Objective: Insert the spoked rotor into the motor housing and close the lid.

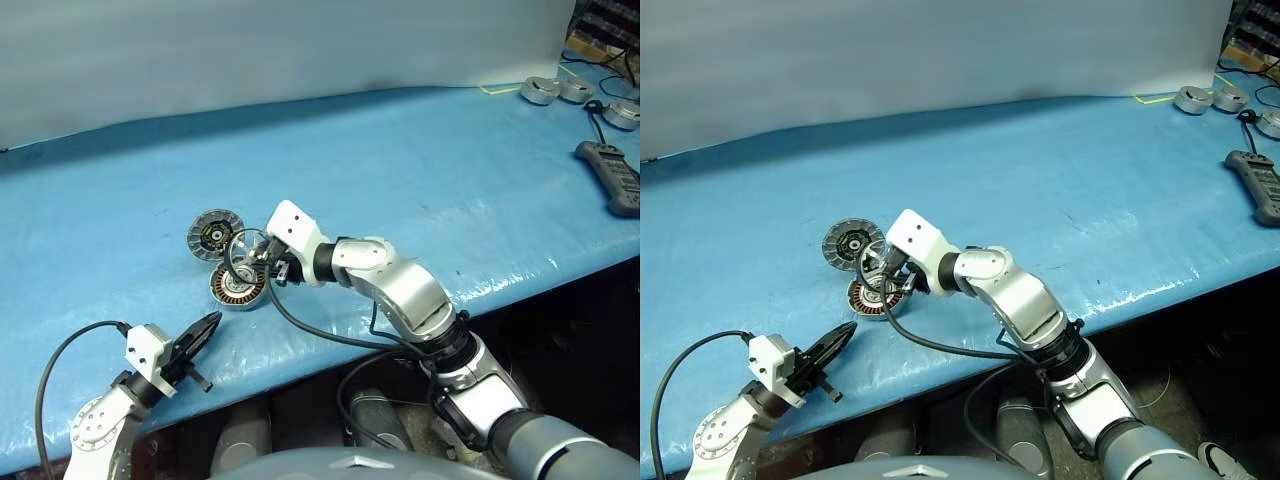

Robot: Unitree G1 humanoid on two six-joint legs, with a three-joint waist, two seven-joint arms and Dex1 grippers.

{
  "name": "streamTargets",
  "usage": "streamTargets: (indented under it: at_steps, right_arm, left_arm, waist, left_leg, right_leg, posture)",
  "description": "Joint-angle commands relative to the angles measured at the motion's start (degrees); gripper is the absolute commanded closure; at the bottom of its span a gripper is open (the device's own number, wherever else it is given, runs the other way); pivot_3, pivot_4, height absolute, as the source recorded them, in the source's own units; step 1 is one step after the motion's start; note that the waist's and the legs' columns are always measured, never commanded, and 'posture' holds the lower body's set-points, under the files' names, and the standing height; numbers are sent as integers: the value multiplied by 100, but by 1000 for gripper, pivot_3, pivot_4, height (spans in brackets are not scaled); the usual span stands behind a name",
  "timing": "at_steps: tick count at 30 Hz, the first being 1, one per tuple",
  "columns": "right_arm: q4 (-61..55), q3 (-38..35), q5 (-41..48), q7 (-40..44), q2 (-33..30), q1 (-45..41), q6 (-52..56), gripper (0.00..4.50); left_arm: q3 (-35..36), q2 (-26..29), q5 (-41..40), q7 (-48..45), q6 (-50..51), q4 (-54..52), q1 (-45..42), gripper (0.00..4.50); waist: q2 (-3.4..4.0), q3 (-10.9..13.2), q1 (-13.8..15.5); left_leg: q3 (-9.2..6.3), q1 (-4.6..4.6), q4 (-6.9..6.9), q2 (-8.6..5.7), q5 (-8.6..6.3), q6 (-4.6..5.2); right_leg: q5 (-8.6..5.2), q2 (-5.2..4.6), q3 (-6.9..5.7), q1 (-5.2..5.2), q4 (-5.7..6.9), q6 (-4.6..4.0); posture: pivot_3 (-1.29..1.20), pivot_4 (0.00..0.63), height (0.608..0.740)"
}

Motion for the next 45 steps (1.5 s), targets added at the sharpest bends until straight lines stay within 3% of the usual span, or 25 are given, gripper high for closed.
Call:
streamTargets:
  at_steps: [1,24,45]
  right_arm:
    - [105,175,-43,78,18,-129,-208,3176]
    - [256,235,-83,118,186,-548,-194,3176]
    - [981,432,-231,127,296,-376,-334,3176]
  left_arm:
    - [93,-26,-44,25,-202,-128,-1,4500]
    - [4,-93,12,-2,-368,65,-90,4500]
    - [6,-90,21,-42,-423,138,-99,4500]
  waist:
    - [0,0,1]
    - [0,0,-14]
    - [0,0,-14]
  left_leg:
    - [0,0,0,0,0,0]
    - [1,-11,-2,0,0,0]
    - [1,-19,-2,0,0,0]
  right_leg:
    - [0,0,0,0,0,0]
    - [0,1,1,-15,2,0]
    - [0,1,0,-20,2,0]
  posture:
    - [0,150,740]
    - [0,150,740]
    - [0,150,740]
